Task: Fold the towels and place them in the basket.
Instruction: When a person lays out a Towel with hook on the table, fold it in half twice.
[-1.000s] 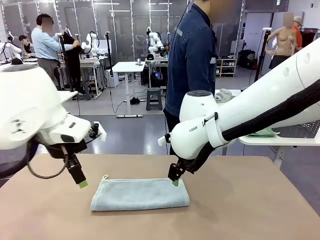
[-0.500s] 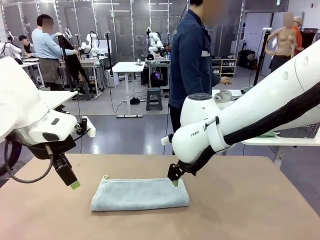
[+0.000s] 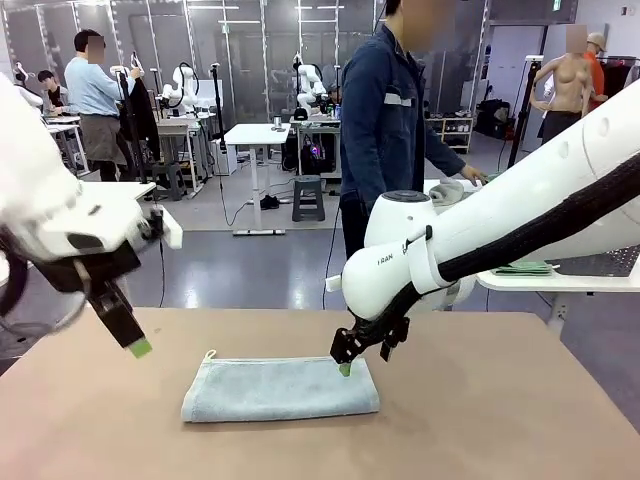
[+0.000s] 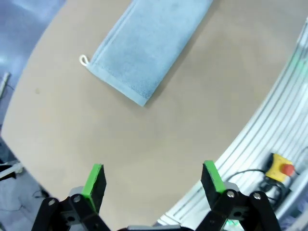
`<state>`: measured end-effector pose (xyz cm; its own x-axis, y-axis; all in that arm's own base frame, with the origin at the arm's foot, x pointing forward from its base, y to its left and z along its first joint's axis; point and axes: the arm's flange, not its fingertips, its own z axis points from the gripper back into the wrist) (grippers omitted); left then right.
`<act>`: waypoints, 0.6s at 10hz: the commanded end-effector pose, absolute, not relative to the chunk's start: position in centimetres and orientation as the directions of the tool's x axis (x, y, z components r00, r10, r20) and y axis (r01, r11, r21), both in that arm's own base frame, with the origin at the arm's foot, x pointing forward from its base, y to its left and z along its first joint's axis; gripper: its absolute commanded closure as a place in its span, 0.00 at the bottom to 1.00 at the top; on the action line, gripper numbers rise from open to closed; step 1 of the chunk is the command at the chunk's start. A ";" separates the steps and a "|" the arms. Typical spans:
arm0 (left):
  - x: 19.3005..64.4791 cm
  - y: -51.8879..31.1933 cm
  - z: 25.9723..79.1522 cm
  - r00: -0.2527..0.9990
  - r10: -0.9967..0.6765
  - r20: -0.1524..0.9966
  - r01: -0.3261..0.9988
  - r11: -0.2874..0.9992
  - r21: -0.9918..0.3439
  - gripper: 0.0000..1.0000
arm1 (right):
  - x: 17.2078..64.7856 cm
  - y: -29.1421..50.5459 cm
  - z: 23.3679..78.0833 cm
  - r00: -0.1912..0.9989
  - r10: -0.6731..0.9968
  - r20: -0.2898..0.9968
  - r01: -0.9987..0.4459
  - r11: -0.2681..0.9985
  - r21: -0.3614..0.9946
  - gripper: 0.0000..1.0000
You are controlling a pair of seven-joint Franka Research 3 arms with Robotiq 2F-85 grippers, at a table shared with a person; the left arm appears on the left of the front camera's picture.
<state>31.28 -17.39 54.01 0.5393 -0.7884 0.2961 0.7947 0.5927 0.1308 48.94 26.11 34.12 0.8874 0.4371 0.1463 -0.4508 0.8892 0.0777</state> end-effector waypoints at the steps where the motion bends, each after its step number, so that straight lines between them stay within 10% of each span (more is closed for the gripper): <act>1: 28.6 -16.7 59.1 0.570 -0.771 0.285 0.782 0.615 0.101 0.00 | 50.4 26.1 32.4 0.944 0.299 0.138 -0.316 0.939 0.132 0.00; 6: 26.1 -14.8 64.2 0.592 -0.759 0.272 0.780 0.624 0.045 0.00 | 52.3 25.9 30.5 0.989 0.088 0.118 -0.096 0.994 0.061 0.00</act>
<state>26.12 -15.11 63.20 0.5699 -0.7719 0.2816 0.7862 0.6119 0.0861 51.97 24.38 30.89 0.9838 0.1431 0.1084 -0.1550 0.9816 0.1112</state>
